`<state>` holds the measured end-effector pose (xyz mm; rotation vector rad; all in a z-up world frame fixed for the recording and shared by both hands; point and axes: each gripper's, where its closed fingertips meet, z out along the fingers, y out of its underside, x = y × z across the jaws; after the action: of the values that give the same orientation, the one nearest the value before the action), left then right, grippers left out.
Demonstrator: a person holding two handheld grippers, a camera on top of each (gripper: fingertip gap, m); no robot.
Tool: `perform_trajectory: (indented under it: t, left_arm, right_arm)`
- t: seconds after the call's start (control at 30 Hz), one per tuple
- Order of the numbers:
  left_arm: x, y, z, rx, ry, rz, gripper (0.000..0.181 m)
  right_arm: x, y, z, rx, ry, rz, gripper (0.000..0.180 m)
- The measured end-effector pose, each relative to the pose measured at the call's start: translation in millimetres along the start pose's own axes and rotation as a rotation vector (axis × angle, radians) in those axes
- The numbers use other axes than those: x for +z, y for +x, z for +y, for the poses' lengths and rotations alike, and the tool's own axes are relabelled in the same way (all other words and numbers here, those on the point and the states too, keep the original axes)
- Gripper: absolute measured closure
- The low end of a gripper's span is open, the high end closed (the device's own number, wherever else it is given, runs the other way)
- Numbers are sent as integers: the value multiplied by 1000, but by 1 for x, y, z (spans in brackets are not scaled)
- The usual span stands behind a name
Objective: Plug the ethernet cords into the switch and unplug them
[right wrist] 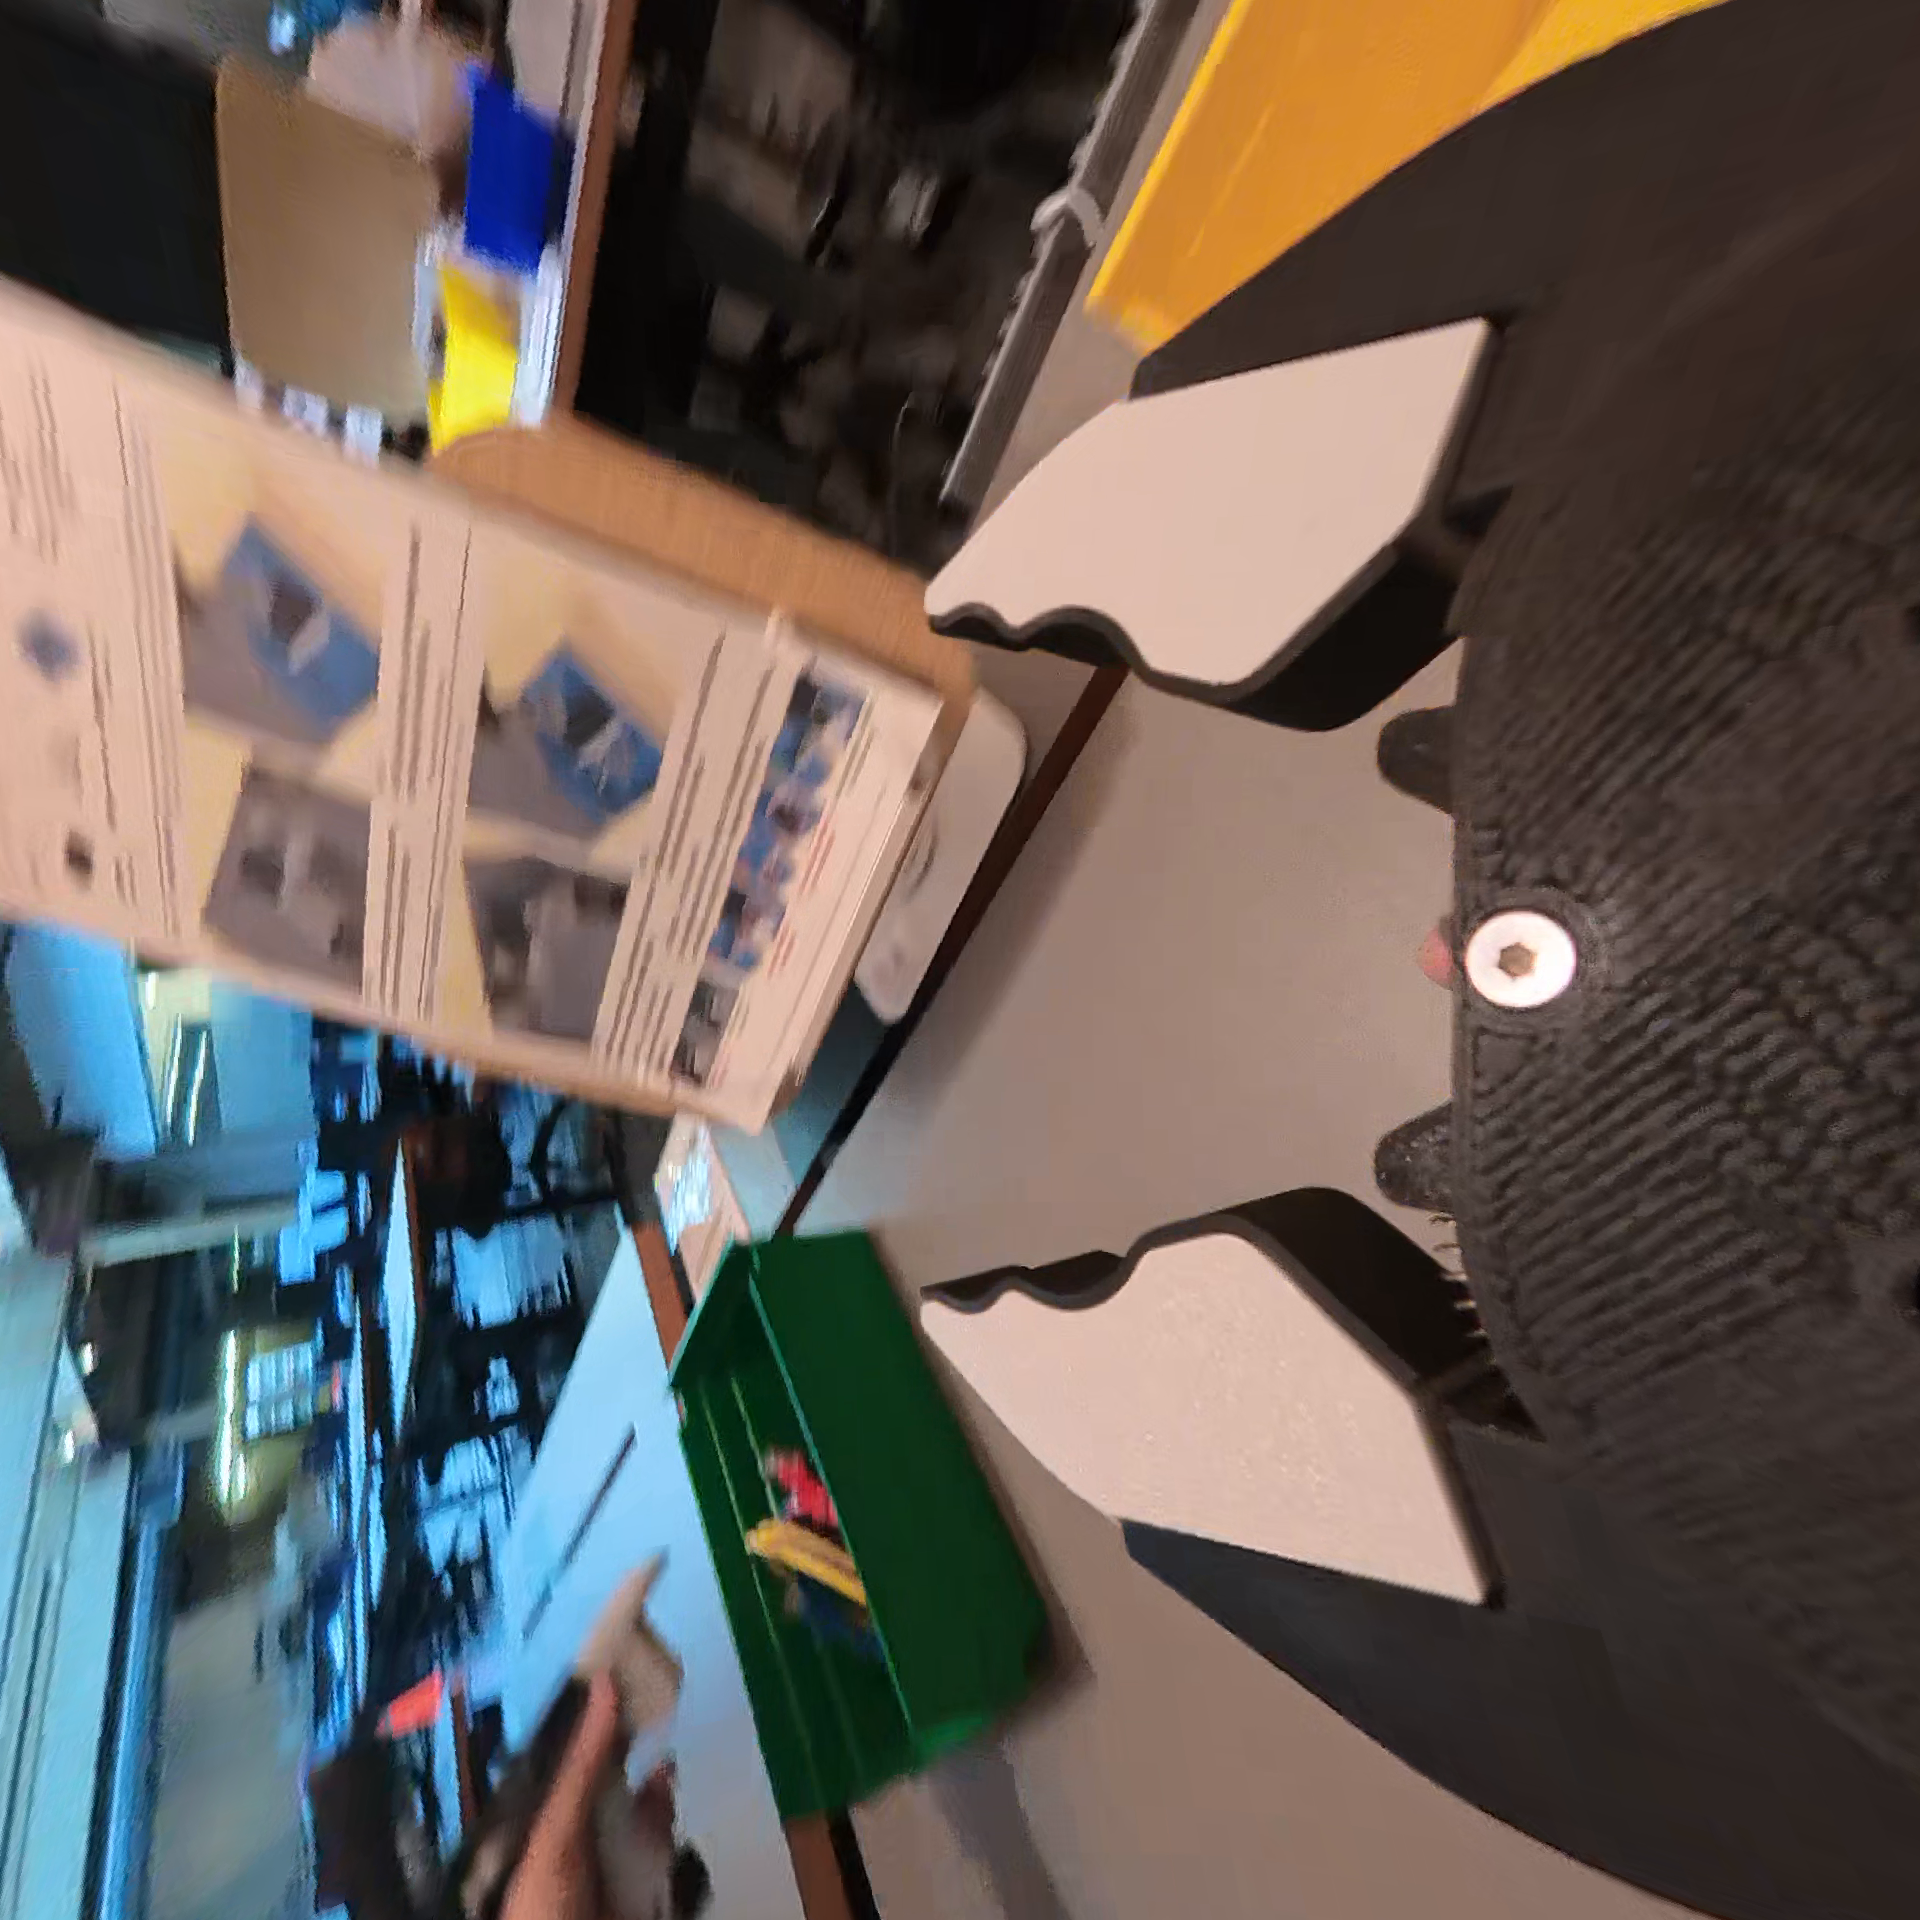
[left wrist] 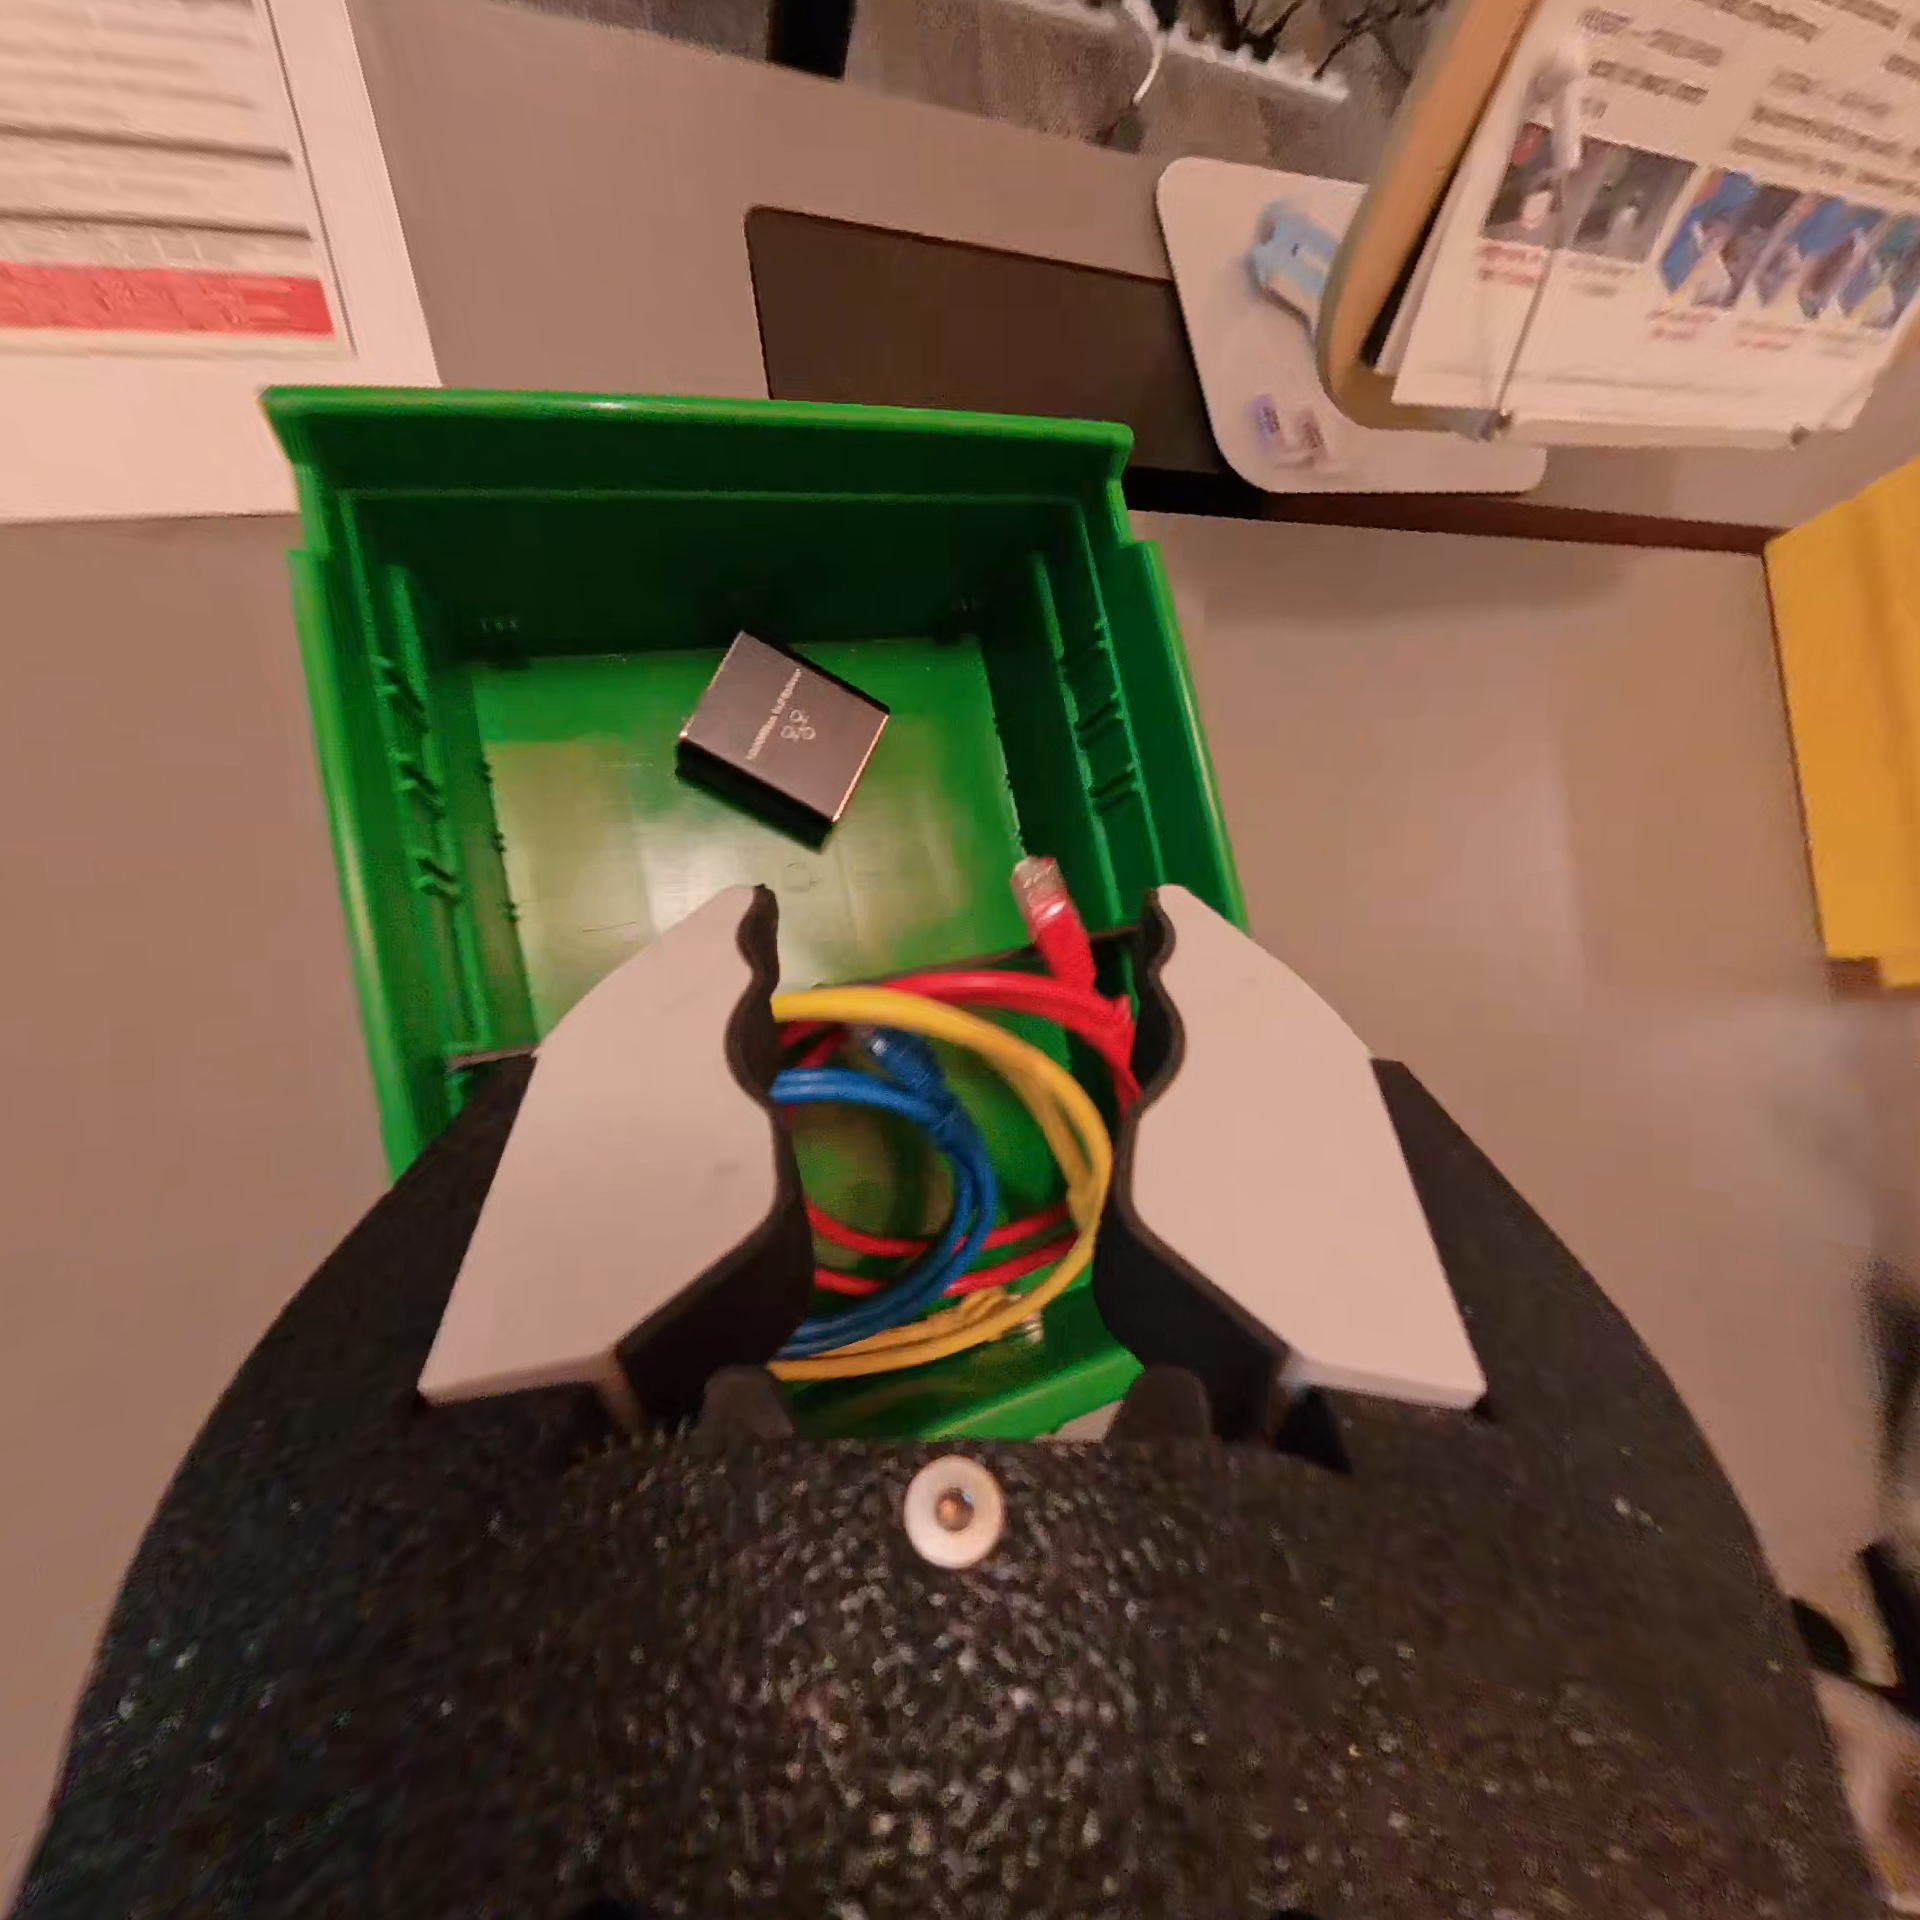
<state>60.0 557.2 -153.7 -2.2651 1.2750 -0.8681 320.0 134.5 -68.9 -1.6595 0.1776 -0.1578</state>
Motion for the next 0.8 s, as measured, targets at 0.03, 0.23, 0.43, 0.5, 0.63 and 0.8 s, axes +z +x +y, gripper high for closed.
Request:
perform_trajectory:
  t: [0.03, 0.23, 0.43, 0.5, 0.63, 0.8]
  left_arm:
    - [8, 3, -6, -43, -34, -8, 113]
    - [69, -31, -12, -248, -283, -258, 103]
    - [118, -41, 0, -382, -454, -333, 113]
    - [129, -43, 7, -388, -505, -359, 113]
    - [145, -49, 20, -456, -553, -402, 112]
    - [157, -61, 32, -474, -557, -491, 107]
  right_arm:
    - [17, -20, -3, -28, 4, -35, 67]
    - [83, -73, 18, -247, -68, -68, 68]
    - [96, -84, 42, -300, -123, -132, 73]
    - [92, -81, 46, -266, -135, -152, 73]
    - [85, -60, 47, -168, -123, -137, 74]
    - [80, -50, 47, -21, -112, -162, 76]
